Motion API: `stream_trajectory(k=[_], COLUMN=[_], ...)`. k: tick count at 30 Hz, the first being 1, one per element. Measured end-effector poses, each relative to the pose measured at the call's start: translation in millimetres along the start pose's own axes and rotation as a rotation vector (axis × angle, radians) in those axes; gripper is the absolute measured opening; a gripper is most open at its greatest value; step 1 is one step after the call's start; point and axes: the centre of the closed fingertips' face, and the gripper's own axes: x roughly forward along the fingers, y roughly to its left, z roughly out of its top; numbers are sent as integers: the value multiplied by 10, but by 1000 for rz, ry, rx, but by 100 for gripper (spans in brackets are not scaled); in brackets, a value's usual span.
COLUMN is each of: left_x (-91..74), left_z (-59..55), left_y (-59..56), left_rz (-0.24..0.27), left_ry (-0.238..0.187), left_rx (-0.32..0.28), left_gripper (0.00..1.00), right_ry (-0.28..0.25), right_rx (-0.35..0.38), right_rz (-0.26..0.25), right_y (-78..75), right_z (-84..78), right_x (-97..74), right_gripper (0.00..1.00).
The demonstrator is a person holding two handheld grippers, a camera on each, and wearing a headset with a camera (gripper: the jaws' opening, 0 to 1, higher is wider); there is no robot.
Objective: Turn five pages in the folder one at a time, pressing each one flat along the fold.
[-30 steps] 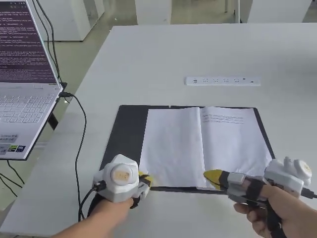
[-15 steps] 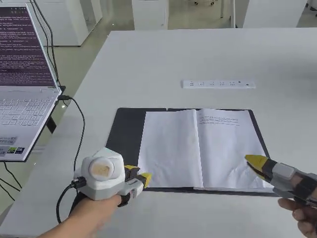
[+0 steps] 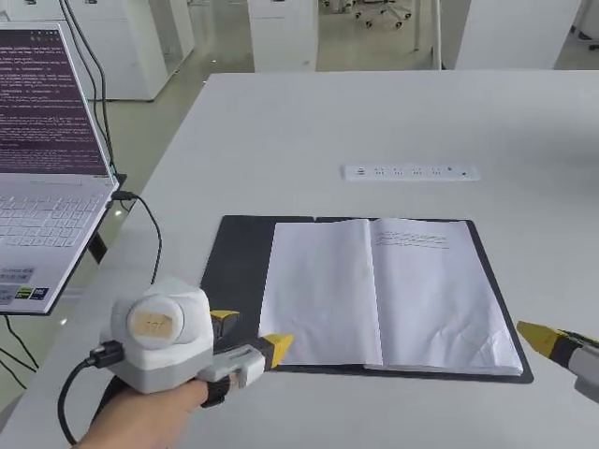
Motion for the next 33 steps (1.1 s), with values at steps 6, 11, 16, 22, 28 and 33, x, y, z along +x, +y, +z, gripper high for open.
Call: stream_trajectory(k=[6, 11, 16, 22, 28, 33], left_x=[-117, -150, -160, -123, 8, 145], left_z=[99, 76, -14, -48, -20, -11], left_y=[6, 53, 100, 90, 7, -96], left_rz=[14, 29, 45, 49, 39, 19], left_ry=[-24, -24, -1, 15, 21, 34], left_rx=[0, 9, 11, 25, 43, 68], left_gripper=[52, 54, 56, 56, 55, 55], right_ry=[-17, -24, -21, 6, 21, 18], right_rx=[-23, -25, -13, -28, -49, -38], right_rz=[-28, -57, -74, -82, -87, -87], right_y=[-87, -228, -308, -361, -455, -513], right_z=[-7, -48, -93, -172, -197, -181], right_x=[-114, -175, -204, -199, -180, -177], right_gripper=[34, 36, 36, 38, 38, 37])
